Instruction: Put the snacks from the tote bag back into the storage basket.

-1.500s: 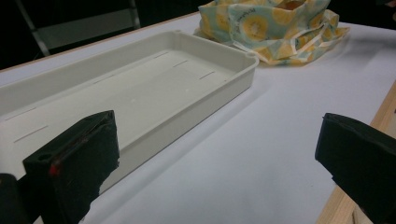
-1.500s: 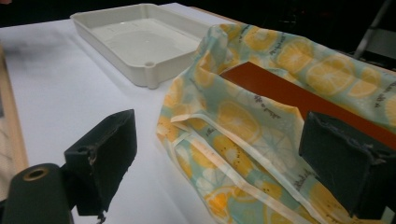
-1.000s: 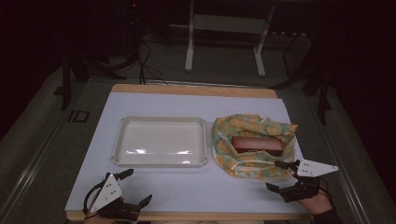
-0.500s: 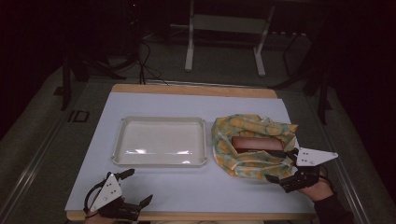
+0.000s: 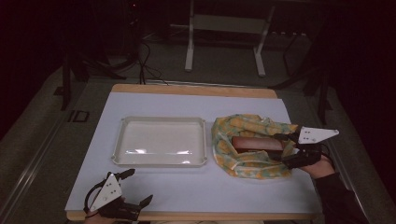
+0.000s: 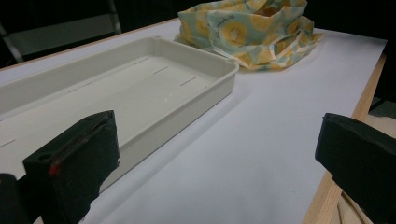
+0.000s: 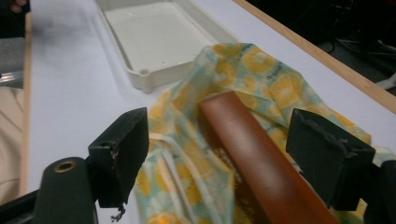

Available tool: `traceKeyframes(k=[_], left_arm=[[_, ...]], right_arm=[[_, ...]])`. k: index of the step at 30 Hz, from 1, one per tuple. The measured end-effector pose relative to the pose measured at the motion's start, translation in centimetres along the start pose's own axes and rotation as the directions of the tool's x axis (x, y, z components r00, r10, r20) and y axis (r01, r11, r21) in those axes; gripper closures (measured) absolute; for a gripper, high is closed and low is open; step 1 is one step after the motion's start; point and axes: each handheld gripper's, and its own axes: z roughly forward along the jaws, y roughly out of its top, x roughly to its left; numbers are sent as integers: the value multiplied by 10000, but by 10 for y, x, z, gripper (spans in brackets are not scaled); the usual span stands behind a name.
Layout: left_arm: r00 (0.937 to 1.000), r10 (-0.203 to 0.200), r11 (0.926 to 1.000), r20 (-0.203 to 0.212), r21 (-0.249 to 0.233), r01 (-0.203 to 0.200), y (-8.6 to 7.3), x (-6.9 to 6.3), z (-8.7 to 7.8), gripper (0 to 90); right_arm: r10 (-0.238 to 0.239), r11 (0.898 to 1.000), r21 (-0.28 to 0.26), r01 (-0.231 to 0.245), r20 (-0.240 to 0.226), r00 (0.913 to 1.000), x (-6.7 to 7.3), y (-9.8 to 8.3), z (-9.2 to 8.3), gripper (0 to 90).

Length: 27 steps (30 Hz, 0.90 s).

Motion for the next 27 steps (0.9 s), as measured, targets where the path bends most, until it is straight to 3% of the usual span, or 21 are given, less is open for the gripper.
traceKeyframes(k=[6,16,27], left_arm=[[10000,40,10000,39,46,-40,0,0,1,0],[10000,76,10000,60,57,-76,-1,0,1,0],[10000,65,10000,35,50,-65,-1,1,1,0]], right_arm=[[-126,9990,422,120,150,9998,-17,4,8,246],[24,9954,955,-19,-52,10000,-39,5,20,291],[173,9839,1784,-144,-146,9997,-53,-5,34,303]])
